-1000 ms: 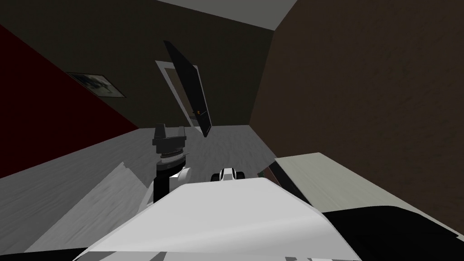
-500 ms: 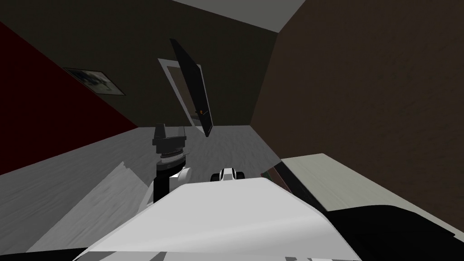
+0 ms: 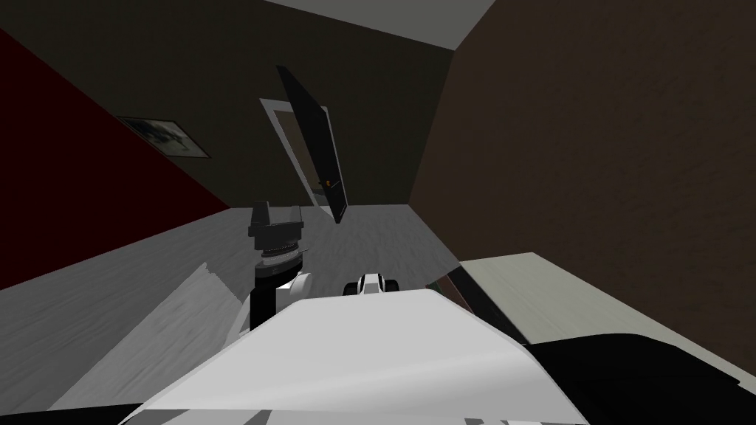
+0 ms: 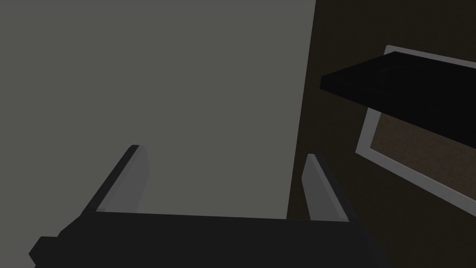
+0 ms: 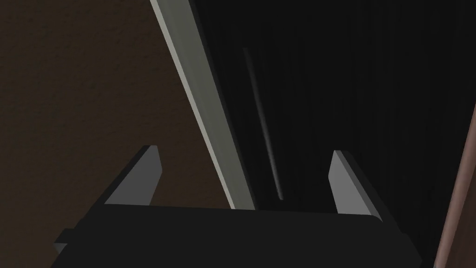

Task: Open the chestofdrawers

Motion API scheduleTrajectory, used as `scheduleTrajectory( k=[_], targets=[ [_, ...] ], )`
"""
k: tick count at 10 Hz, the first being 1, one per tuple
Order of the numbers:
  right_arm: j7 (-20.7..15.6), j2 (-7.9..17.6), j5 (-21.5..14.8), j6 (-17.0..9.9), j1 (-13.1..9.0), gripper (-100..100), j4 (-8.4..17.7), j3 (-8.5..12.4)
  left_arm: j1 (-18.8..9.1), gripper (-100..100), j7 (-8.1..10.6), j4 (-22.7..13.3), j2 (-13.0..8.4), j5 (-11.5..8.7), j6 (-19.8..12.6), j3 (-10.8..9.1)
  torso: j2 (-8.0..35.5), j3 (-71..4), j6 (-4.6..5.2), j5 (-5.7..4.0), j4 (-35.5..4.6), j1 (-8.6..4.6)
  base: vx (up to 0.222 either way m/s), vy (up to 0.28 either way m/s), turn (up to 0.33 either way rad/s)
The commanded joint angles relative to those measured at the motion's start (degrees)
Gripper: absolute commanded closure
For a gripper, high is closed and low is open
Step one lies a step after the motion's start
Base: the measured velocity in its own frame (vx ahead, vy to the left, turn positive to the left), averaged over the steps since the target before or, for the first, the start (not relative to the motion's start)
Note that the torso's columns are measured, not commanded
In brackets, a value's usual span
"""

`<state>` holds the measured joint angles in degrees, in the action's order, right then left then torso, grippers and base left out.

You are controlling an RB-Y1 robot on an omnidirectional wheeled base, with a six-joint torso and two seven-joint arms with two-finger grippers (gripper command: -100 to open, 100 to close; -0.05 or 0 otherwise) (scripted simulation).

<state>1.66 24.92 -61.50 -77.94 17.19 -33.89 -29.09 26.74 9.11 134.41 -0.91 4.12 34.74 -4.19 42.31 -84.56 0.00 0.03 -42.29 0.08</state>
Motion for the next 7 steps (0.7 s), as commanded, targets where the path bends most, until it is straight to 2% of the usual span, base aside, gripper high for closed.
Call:
scheduleTrajectory(
  k=[1, 3, 4, 7],
  targets=[
    [-0.53, 2.92, 0.8, 2.06, 0.16, -100, -0.21, 0.87, 0.0, 0, 0.0, 0.0, 0.0, 0.0, 0.0, 0.0, -0.01, -0.01, 0.0, -0.01, 0.0, -0.03, 0.035, -0.044, 0.035],
    [-0.42, 2.36, 0.65, 1.74, 0.01, -100, -0.01, 0.71, 0.0, 0, 0.0, 0.0, 0.0, 0.0, 0.0, 0.0, 0.01, 0.0, 0.02, -0.03, 0.0, -0.01, 0.009, -0.011, 0.004],
    [-0.42, 2.35, 0.64, 1.72, 0.02, 100, -0.03, 0.7, 0.0, 0, 0.0, 0.0, 0.0, 0.0, 0.0, 0.0, 0.04, 0.03, 0.01, -0.01, -0.01, 0.01, 0.0, 0.0, 0.0],
    [-0.41, 3.11, 0.69, 2.08, 0.74, 100, -0.91, 0.74, -0.01, 0, 0.0, 0.0, 0.02, 0.0, 0.0, 0.02, 0.02, 0.02, 0.01, 0.09, -0.01, 0.33, -0.004, 0.16, -0.012]
  ],
)
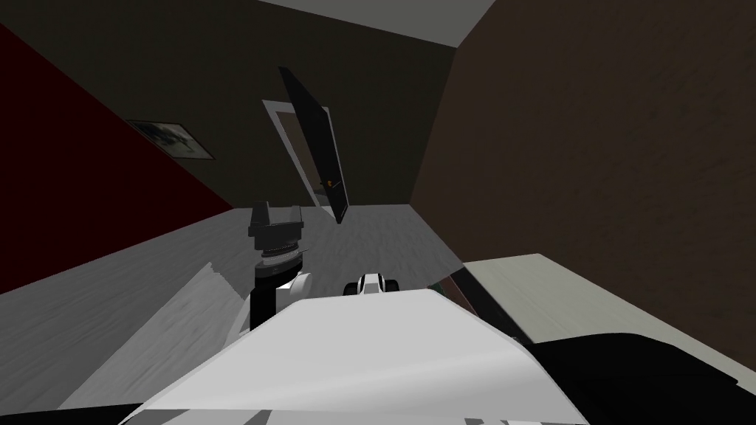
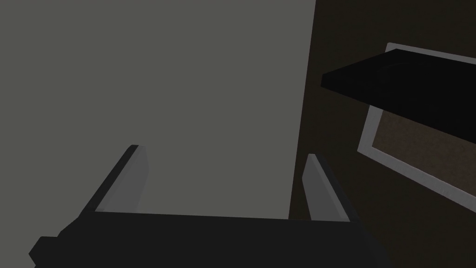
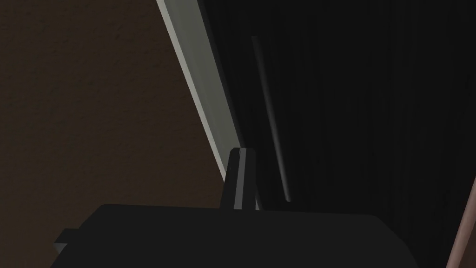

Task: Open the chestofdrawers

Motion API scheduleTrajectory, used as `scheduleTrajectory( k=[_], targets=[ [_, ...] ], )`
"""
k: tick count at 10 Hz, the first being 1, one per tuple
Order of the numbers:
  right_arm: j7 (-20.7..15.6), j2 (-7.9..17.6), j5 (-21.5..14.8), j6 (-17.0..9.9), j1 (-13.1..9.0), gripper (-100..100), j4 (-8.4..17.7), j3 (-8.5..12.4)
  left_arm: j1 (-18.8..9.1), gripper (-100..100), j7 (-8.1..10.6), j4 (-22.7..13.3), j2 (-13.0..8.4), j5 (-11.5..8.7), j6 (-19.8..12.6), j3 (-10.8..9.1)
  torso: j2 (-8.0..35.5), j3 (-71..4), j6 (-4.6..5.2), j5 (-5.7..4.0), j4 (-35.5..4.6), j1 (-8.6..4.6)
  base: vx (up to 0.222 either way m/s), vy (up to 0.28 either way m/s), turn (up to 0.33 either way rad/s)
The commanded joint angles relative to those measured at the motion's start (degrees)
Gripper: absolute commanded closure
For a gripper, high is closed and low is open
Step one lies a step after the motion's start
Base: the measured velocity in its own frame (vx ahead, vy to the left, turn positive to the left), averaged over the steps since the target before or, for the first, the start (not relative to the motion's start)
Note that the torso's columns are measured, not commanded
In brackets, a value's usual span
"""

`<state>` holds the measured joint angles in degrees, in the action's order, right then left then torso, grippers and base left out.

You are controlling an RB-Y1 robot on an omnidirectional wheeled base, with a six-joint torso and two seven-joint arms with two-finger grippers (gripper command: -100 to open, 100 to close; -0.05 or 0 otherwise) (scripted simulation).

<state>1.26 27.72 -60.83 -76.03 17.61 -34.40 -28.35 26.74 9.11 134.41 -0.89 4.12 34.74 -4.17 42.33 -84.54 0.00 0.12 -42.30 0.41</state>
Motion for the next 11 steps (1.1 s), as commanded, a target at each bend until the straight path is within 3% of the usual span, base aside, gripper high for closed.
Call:
scheduleTrajectory(
  k=[1, 3, 4, 6, 11],
  targets=[
    [-0.01, 0.56, 0.04, 0.29, 0.56, 100, -0.69, 0.02, 0.0, 0, 0.0, 0.0, 0.0, 0.0, 0.0, 0.0, -0.13, -0.07, -0.01, -0.02, 0.03, -0.1, 0.023, 0.232, -0.007],
    [-0.09, 0.66, 0.05, 0.26, 0.7, 100, -0.91, 0.03, 0.0, 0, 0.0, 0.0, 0.0, 0.0, 0.0, 0.0, -0.08, -0.06, 0.0, -0.1, 0.03, -0.36, 0.011, 0.176, -0.012],
    [-0.09, 0.7, 0.15, 0.55, 0.51, -100, -0.6, 0.1, 0.0, 0, 0.0, 0.0, -0.01, 0.0, 0.0, -0.01, -0.03, -0.02, -0.01, -0.21, 0.01, -0.82, 0.004, -0.063, 0.013],
    [-0.13, 0.75, 0.21, 0.71, 0.36, -100, -0.39, 0.16, 0.01, 0, 0.0, -0.01, -0.04, -0.01, 0.0, -0.03, -0.02, 0.0, -0.01, -0.33, 0.0, -1.12, 0.011, -0.151, 0.018],
    [-0.22, 1.07, 0.62, 1.72, -0.13, -100, 0.32, 0.42, 0.0, 0, 0.0, -0.01, -0.02, 0.0, 0.0, -0.02, -0.01, 0.0, 0.0, -0.05, 0.0, -0.08, 0.003, -0.149, 0.014]
  ],
)
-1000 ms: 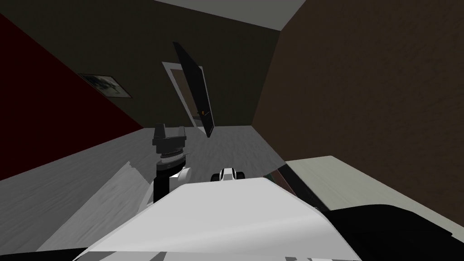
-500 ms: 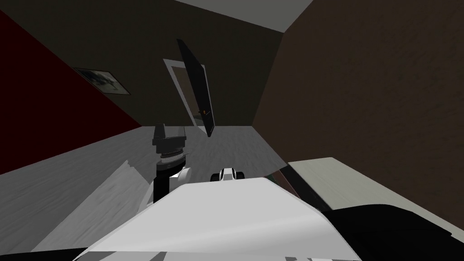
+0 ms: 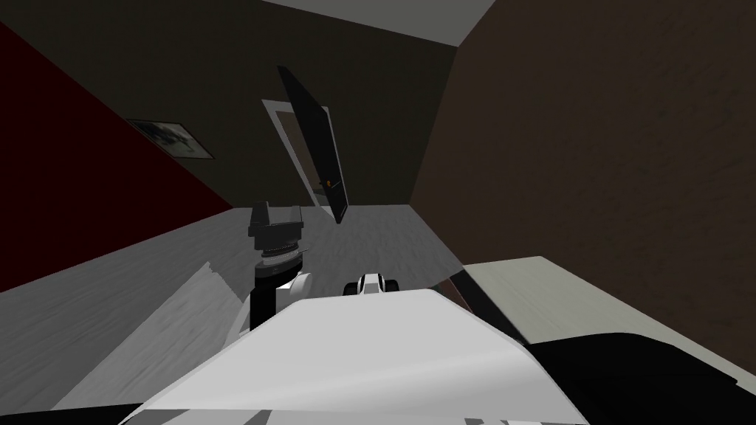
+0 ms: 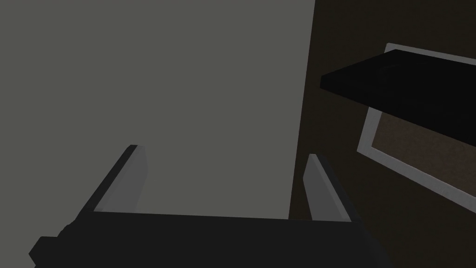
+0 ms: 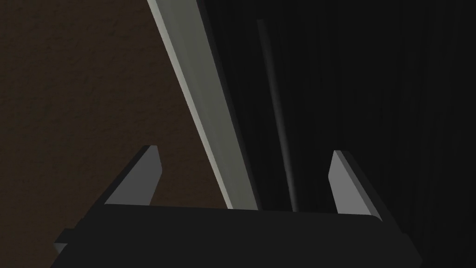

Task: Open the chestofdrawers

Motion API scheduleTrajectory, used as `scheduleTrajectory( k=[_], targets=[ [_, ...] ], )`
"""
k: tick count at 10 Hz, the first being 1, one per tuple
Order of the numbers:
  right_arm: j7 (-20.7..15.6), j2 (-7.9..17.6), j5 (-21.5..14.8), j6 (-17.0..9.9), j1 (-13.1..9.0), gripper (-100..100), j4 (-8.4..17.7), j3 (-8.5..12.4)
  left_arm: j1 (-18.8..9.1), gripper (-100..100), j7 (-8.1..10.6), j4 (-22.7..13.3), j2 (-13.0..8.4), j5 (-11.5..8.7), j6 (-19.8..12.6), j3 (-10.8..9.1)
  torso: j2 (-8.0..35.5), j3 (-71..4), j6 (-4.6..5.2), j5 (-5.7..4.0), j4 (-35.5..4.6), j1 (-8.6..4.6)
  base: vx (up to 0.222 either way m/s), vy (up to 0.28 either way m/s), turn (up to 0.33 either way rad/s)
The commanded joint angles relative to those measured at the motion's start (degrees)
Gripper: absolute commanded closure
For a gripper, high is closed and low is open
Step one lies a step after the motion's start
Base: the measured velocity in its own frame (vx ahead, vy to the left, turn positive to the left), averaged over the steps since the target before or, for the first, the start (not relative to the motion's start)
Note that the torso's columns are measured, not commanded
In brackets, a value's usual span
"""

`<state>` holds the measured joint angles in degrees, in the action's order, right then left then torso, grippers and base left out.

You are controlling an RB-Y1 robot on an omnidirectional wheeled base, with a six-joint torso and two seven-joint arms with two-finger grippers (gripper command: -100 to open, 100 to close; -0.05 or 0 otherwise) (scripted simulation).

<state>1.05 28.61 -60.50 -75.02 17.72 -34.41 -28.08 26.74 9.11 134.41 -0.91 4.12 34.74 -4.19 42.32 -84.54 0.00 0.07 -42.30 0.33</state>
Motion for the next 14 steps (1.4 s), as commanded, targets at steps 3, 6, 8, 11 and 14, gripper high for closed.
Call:
scheduleTrajectory(
  k=[3, 6, 8, 11, 14],
  targets=[
    [-0.08, 0.43, 0.22, 0.6, 0.24, 100, -0.33, 0.09, 0.0, 0, 0.0, 0.0, 0.0, 0.0, 0.0, 0.0, -0.04, -0.07, 0.01, 0.08, 0.01, -0.05, -0.003, 0.005, 0.006],
    [-0.08, 1.03, 0.27, 0.88, 0.79, 100, -1.0, 0.13, 0.0, 0, 0.0, 0.0, 0.02, 0.0, 0.0, 0.02, 0.06, -0.17, 0.1, 0.5, 0.01, 0.51, 0.002, 0.194, -0.007],
    [-0.26, 0.58, 0.3, 1.55, 0.73, 100, -1.54, -0.09, 0.0, 0, 0.0, 0.01, 0.03, 0.0, 0.0, 0.02, 0.07, -0.33, 0.18, 0.9, 0.05, 0.77, 0.003, 0.174, -0.01],
    [-0.33, 1.07, 0.16, 1.09, 1.56, 100, -2.38, -0.21, 0.0, 0, 0.0, 0.01, 0.02, 0.0, 0.0, 0.02, -0.04, -0.32, 0.04, 0.72, 0.03, 0.52, 0.017, 0.159, -0.022],
    [-0.35, 1.37, 0.1, 0.82, 1.83, 100, -2.6, -0.2, 0.0, 0, 0.0, 0.01, 0.02, 0.0, 0.0, 0.02, 0.02, -0.35, 0.01, 0.91, 0.0, 0.5, 0.004, 0.131, -0.015]
  ],
)
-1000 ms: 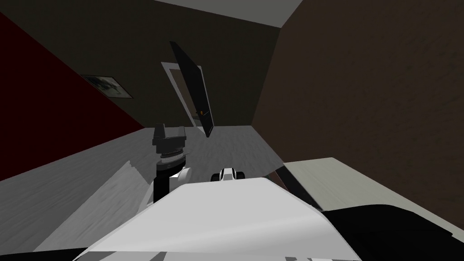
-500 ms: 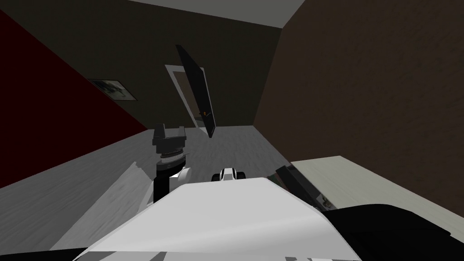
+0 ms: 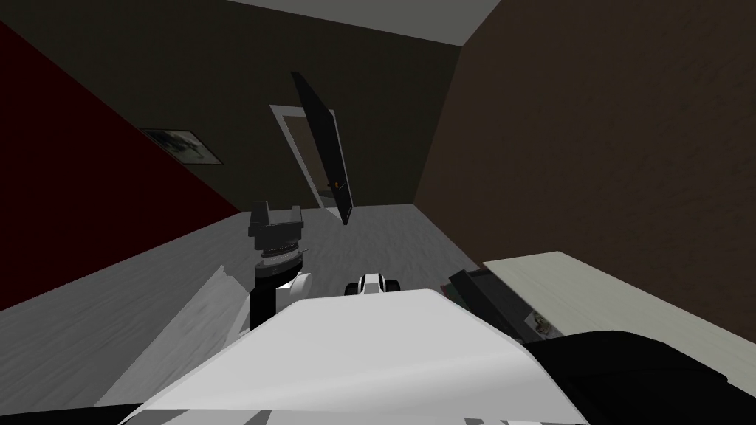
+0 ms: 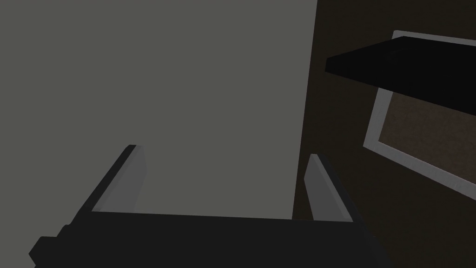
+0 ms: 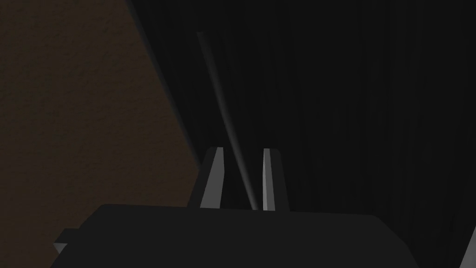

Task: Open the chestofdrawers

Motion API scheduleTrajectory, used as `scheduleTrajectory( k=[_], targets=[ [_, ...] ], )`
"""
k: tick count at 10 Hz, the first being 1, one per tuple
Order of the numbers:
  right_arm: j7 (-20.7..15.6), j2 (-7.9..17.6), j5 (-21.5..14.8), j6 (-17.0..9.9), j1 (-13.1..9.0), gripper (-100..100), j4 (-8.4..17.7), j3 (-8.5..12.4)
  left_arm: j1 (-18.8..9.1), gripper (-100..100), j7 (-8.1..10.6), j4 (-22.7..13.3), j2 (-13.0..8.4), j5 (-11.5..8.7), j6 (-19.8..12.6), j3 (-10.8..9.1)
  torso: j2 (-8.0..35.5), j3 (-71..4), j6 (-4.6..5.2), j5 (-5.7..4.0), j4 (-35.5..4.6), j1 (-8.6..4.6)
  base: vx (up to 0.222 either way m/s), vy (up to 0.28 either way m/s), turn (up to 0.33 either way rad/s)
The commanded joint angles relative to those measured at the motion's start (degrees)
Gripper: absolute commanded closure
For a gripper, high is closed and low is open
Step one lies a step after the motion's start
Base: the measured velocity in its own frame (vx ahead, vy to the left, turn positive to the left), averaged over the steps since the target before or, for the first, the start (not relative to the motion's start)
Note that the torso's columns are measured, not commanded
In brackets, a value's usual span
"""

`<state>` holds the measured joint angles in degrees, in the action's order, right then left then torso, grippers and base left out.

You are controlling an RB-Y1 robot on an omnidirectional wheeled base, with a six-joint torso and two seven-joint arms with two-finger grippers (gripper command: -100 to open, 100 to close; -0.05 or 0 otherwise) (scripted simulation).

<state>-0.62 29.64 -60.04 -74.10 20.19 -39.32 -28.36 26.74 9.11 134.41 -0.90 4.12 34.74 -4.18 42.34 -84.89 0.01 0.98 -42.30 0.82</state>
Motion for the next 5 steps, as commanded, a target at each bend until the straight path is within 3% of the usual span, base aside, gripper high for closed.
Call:
scheduleTrajectory(
  k=[1, 5],
  targets=[
    [0.56, -0.19, -0.14, 0.33, -0.41, 100, 1.17, -0.11, 0.0, 0, 0.0, 0.0, -0.01, 0.0, 0.0, -0.01, -0.03, -0.02, 0.0, -0.08, 0.01, -0.27, -0.001, 0.005, 0.004],
    [0.77, 0.36, -0.77, -1.22, 0.67, 100, 0.0, -0.34, 0.0, 0, 0.0, 0.0, 0.01, 0.0, 0.0, 0.0, 0.0, 0.08, 0.09, -0.18, 0.02, 0.22, 0.008, 0.17, -0.028]
  ],
)
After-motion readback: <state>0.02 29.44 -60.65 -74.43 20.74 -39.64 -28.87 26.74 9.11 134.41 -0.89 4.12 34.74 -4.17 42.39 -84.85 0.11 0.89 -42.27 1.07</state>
